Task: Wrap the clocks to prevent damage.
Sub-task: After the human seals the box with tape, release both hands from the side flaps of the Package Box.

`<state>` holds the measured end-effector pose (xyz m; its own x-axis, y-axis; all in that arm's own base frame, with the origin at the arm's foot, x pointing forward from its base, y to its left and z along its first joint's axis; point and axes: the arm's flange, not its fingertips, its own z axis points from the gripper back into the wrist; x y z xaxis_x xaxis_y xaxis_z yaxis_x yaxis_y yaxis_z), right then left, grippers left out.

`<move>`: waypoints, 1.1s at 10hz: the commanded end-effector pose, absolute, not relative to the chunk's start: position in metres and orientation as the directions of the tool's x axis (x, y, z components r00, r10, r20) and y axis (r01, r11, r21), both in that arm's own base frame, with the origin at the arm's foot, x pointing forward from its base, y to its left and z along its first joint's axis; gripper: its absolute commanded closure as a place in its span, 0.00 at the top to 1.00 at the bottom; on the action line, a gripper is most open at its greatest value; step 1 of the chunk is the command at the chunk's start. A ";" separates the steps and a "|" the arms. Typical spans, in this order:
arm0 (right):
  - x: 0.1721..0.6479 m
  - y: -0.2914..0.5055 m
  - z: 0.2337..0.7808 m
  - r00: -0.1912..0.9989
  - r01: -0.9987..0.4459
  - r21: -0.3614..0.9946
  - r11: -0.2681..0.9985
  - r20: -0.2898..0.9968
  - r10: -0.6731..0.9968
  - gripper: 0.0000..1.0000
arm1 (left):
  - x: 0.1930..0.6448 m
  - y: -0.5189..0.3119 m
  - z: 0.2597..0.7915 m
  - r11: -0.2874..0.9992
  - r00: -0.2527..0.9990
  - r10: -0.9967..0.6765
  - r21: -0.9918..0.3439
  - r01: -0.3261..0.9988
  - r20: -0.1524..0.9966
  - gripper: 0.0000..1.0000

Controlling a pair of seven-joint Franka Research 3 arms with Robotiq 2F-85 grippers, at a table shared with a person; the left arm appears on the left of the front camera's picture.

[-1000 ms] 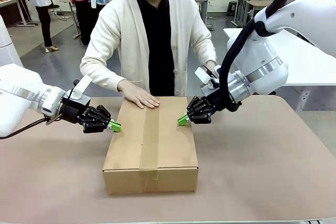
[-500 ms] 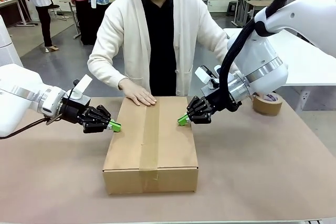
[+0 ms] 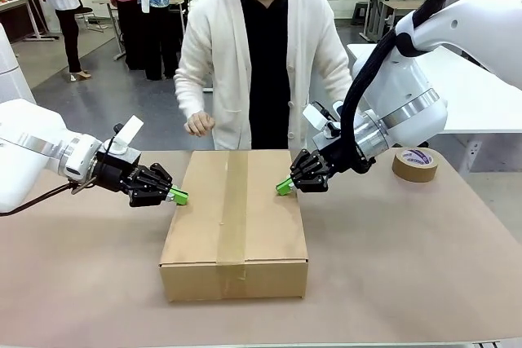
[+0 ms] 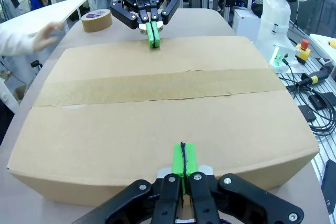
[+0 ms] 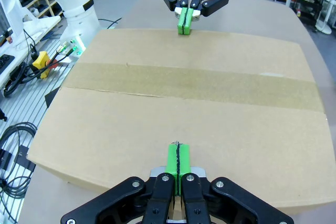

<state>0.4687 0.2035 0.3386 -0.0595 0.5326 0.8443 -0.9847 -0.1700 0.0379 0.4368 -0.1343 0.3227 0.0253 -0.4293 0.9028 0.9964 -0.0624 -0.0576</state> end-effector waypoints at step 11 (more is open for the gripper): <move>0.448 0.155 0.518 0.110 -0.982 0.186 -0.011 0.628 0.770 0.01 | 0.439 -0.136 0.505 0.012 0.147 -0.713 -0.198 0.980 0.686 0.00</move>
<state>0.4471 0.1580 0.5016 0.0679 0.7341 0.6756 -0.9933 -0.0135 0.1145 0.4362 -0.1370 0.4870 0.1415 -0.6550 0.7422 0.9858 0.0245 -0.1663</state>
